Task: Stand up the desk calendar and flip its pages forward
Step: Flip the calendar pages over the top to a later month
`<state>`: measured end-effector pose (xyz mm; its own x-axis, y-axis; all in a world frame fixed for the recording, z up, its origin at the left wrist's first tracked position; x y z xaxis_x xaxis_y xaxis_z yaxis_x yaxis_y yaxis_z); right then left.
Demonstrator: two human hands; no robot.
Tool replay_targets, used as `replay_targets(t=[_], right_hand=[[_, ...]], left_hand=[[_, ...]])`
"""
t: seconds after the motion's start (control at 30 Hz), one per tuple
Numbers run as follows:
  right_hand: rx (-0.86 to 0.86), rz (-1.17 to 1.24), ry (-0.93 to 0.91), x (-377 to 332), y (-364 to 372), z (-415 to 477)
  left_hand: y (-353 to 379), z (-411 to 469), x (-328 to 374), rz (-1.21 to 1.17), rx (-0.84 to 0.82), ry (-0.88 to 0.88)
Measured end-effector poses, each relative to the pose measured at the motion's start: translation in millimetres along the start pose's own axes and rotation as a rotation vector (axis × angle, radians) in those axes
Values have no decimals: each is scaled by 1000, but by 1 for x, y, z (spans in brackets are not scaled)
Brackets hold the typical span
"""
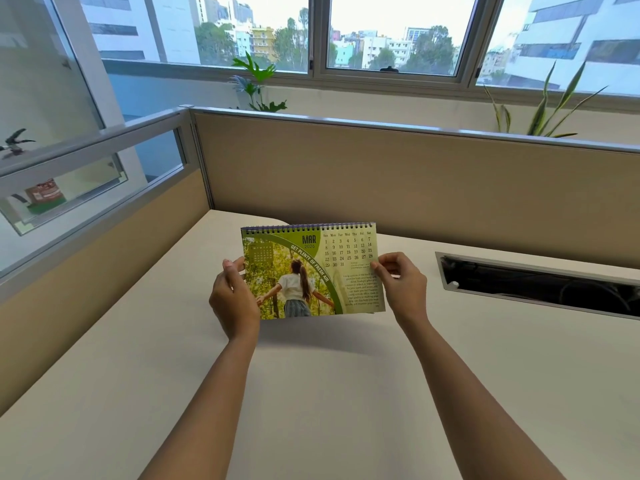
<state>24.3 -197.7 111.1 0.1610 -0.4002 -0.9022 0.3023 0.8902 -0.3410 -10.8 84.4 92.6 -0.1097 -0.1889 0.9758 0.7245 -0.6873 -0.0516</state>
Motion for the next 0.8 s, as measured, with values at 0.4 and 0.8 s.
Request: replay_targets(t=[0.4,0.8], right_hand=[[-452,366,-60,-64,11,13],[-225,-160,-421,-75,28,58]], left_hand=[[-8,19,-5,-135,-95,-19],[-12,38,-10,-225,-251,-31]])
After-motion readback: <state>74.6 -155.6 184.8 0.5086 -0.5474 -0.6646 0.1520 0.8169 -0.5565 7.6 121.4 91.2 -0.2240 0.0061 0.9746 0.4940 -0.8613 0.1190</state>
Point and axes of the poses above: each hand's wrist, its own z-axis towards the middle knuckle, its own y-axis out of the palm, x = y × z, the point moved 5 cm from there along z, towards the middle knuckle, and after that the axes turned 4 degrees about -x, right-handed, at the moved point
